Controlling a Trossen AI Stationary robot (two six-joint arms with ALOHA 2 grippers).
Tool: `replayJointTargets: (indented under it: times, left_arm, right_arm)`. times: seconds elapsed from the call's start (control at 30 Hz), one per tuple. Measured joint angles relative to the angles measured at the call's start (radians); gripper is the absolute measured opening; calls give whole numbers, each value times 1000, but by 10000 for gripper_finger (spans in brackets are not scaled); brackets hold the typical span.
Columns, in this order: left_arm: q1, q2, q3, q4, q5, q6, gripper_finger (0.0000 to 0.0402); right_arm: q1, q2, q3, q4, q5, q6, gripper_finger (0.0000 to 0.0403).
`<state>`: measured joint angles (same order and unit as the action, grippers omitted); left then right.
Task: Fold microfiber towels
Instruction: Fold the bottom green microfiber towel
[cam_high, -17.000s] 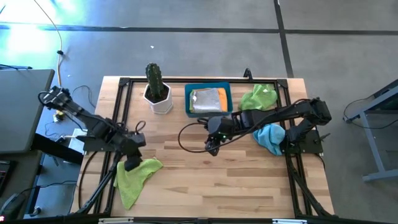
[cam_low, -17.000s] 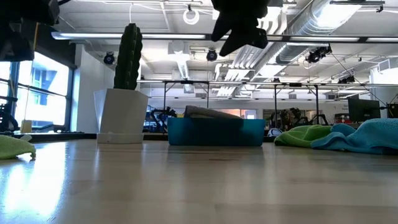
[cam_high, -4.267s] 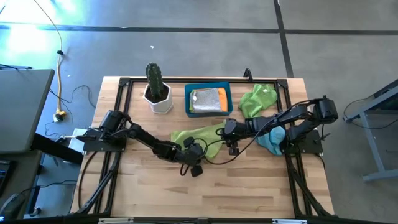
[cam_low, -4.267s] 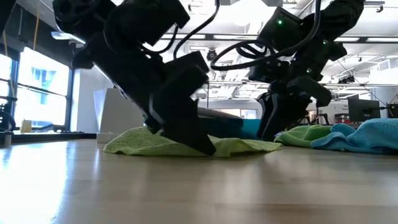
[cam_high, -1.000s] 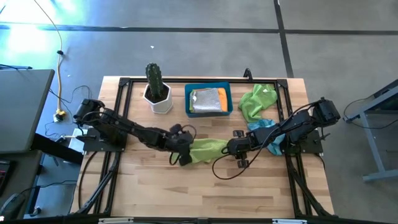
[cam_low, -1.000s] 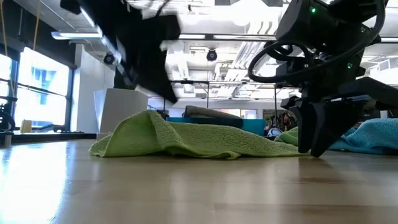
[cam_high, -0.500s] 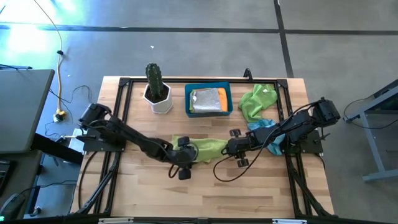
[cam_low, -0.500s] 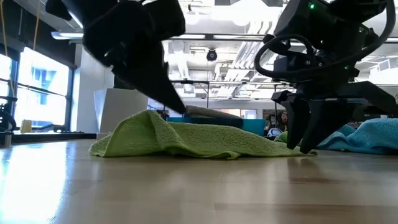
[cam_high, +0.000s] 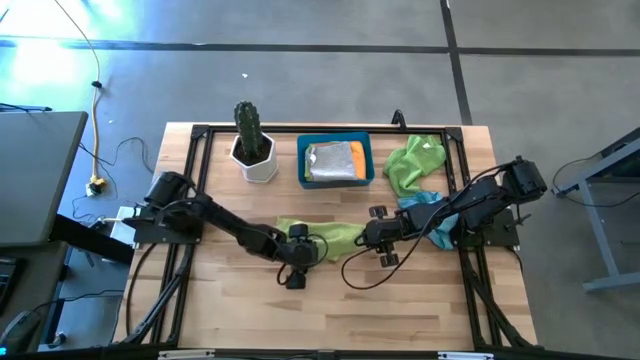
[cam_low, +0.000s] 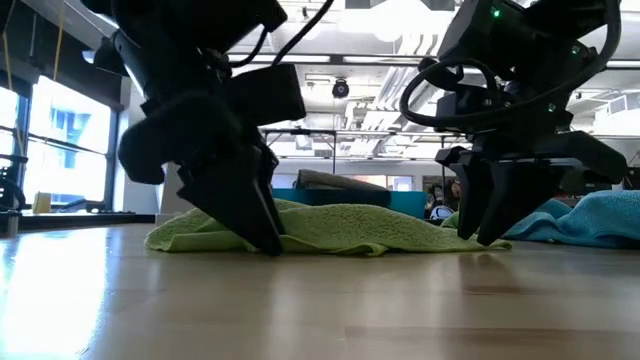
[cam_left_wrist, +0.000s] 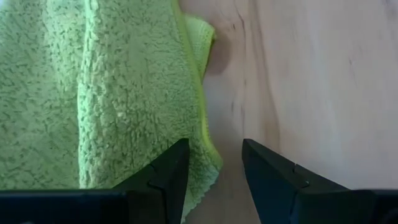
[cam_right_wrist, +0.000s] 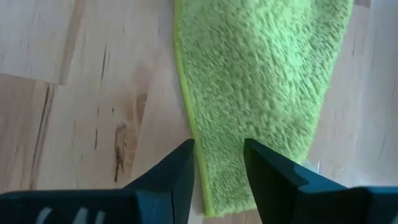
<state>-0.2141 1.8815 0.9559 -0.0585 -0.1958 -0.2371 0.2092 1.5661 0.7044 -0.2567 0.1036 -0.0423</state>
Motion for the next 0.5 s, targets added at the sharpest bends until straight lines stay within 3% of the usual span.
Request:
replayJointTargets:
  times: [0.3,0.5]
  left_arm:
    - [26,4,2,-22,-19,-18,136]
    - [27,4,2,-29,-25,-14,77]
  right_arm:
    - [0,0,0,-1,-1,16,133]
    - [0,0,0,-1,-2,16,133]
